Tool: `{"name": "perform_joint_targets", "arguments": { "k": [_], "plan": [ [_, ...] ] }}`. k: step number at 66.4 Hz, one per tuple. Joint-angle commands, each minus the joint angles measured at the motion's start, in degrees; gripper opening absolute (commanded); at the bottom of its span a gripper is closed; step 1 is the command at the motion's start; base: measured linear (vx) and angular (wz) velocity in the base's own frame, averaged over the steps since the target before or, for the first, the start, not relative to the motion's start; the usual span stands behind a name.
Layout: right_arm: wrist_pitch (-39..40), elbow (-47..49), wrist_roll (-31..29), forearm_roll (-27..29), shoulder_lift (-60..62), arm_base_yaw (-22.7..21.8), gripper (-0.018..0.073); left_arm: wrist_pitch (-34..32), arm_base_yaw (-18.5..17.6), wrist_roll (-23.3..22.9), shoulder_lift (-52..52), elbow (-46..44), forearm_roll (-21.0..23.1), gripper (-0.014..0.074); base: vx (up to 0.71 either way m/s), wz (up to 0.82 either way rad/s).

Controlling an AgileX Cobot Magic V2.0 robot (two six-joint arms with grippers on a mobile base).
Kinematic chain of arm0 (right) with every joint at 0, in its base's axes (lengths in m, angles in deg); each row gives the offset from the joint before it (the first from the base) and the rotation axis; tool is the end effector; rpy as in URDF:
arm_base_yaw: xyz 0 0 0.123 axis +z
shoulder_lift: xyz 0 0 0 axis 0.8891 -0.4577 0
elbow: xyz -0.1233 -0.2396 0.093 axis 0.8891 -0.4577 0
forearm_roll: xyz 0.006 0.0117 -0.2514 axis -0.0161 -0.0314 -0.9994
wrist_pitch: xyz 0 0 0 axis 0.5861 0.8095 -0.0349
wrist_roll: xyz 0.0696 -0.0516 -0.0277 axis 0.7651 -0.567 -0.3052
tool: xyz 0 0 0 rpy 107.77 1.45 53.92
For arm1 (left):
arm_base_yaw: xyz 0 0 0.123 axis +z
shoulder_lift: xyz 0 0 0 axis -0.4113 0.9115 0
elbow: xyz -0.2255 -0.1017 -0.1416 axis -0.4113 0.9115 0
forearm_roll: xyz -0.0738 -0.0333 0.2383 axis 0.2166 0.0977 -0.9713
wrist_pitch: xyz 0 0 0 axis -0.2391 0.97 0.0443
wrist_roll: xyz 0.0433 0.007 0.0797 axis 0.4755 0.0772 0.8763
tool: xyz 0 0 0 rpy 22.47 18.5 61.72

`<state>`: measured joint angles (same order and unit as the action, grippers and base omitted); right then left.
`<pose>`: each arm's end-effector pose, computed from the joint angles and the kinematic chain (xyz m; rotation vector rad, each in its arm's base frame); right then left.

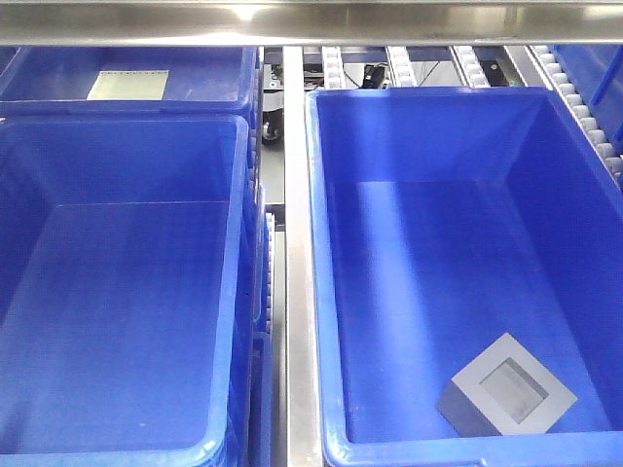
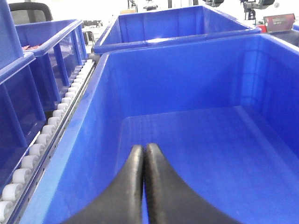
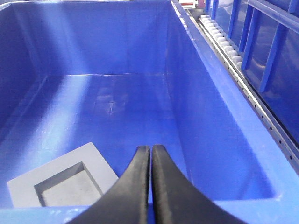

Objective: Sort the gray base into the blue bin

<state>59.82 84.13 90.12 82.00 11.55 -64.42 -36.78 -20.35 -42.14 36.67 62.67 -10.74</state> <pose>0.0562 -0.0014 0.1847 0.0432 1.7174 -0.0020 0.0561 0.0039 0.1967 -0.0355 1.5887 0.0723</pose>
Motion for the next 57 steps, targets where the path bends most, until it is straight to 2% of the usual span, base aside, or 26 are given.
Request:
{"name": "perform_joint_targets", "arguments": {
  "k": [1, 57],
  "plan": [
    [3.5, -0.07, -0.7, -0.26, -1.03, -0.15, -0.0005, -4.66, -0.23, -0.64, -0.64, -1.12, 0.56, -0.0006, 0.0, 0.0],
    [3.5, -0.07, -0.7, -0.26, -1.03, -0.15, -0.0005, -4.64, -0.23, -0.64, -0.58, -1.17, 0.56, -0.0006, 0.0, 0.0]
  ]
}}
